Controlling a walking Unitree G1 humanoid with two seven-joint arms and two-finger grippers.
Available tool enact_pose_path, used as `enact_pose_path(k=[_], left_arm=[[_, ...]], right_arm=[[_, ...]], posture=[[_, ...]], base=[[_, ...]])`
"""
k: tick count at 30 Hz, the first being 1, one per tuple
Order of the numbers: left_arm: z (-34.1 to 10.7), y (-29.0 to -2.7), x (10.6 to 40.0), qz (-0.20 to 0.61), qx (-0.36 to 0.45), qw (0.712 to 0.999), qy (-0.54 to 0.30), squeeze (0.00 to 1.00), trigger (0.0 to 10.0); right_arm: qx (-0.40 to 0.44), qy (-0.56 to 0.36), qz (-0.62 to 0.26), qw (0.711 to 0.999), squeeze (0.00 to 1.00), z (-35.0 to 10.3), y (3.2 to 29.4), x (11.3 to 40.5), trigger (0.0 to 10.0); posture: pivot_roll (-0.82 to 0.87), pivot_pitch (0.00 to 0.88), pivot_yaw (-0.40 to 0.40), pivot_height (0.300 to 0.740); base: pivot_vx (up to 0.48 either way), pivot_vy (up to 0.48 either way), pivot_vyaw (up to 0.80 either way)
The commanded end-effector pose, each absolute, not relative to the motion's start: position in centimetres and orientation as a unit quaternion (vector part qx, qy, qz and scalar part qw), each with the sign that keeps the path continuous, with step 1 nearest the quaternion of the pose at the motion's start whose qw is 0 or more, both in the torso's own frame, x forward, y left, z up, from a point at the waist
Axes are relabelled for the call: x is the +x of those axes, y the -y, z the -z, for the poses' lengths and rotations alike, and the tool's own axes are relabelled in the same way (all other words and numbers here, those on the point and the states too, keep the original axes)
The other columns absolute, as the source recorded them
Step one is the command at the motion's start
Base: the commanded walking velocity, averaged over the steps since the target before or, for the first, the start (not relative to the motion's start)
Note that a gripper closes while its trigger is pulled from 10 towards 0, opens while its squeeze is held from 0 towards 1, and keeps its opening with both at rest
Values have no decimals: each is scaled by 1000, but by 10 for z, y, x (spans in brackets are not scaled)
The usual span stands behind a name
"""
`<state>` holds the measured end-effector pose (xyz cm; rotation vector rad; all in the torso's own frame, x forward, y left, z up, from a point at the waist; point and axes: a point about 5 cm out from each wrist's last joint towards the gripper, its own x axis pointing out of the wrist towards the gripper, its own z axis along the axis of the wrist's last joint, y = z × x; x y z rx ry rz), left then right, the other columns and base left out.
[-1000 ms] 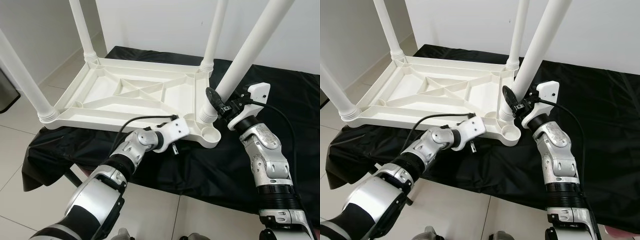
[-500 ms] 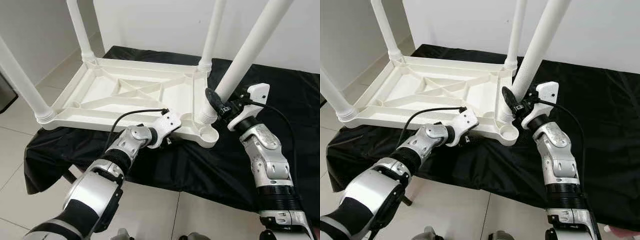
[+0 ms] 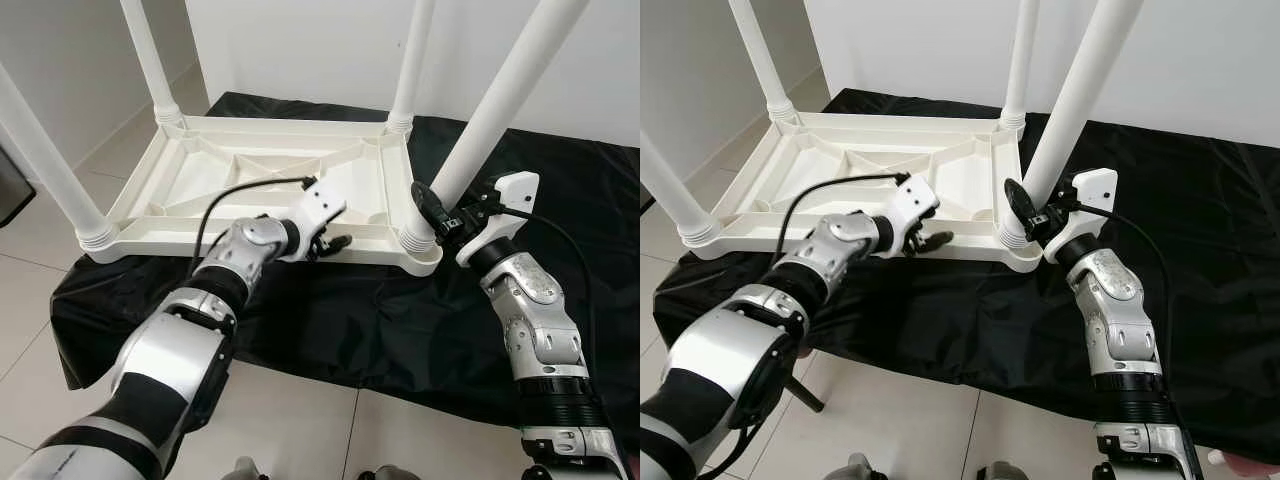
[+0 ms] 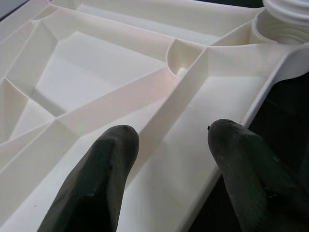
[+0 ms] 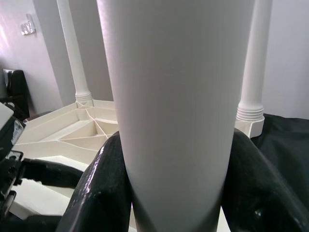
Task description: Building children table
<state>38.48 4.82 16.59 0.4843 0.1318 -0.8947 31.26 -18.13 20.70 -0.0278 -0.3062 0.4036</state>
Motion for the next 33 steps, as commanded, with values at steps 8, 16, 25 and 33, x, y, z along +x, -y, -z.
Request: enact_pose_path(k=[8, 16, 25, 33], left_arm=[[-149, -35, 375, 447, 238, 860, -68, 0, 10000], [-148, -17, 365, 505, 236, 829, -52, 0, 10000], [-147, -8, 363, 508, 259, 820, -56, 0, 10000], [-144, -8, 367, 476, 276, 831, -83, 0, 10000]], right_arm=[[-16, 155, -200, 967, 0, -211, 182, 313, 10000], [-17, 156, -195, 968, 0, -212, 184, 312, 10000], [-18, 158, -192, 968, 0, -213, 185, 312, 10000], [-17, 159, -190, 969, 0, -213, 185, 311, 10000]], posture=[[-138, 0, 24, 740], [-141, 0, 27, 740], [-148, 0, 31, 740], [-154, 0, 37, 740]], base=[[0, 0, 0], [0, 0, 0], [0, 0, 0], [0, 0, 0]])
